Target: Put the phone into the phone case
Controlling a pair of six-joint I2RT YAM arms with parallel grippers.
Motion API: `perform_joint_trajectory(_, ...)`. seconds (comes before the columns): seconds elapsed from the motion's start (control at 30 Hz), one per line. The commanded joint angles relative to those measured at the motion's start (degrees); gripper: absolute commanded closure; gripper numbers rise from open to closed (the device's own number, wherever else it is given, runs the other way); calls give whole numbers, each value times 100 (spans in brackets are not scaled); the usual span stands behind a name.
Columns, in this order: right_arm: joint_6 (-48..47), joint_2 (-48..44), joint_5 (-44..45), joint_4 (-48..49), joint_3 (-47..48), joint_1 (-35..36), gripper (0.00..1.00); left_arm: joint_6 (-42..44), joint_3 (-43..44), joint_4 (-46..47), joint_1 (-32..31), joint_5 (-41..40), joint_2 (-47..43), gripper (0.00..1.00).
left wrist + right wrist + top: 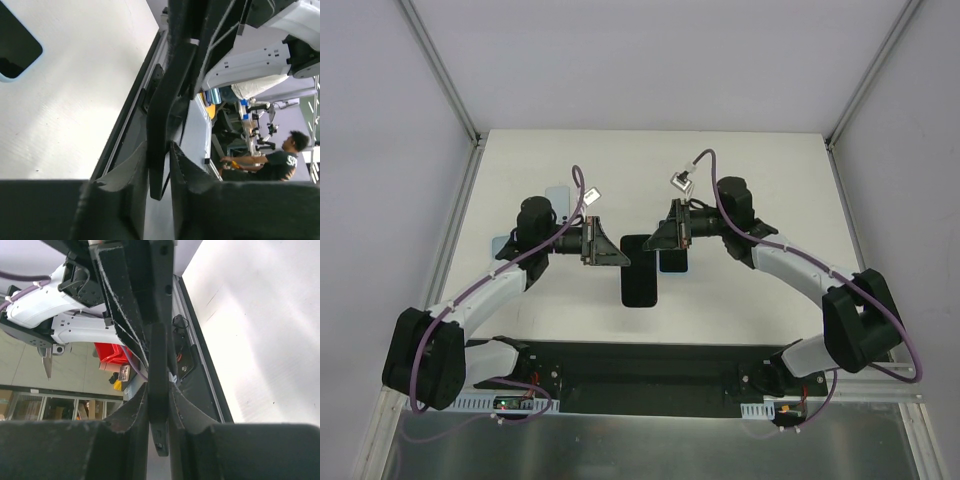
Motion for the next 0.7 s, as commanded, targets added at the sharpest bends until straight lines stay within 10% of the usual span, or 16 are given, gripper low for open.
perform_joint_trajectory(0.0,383,14,48,391,281,-19,74,-125,-8,433,-73,2,65,96)
perform_joint_trajectory(0.2,577,14,189,400,62,-134,50,-265,18,451,-73,-68,259,100)
perform_joint_trajectory(0.67,366,-47,145,400,-404,-274,69,-415,281,178,-64,-490,566,100)
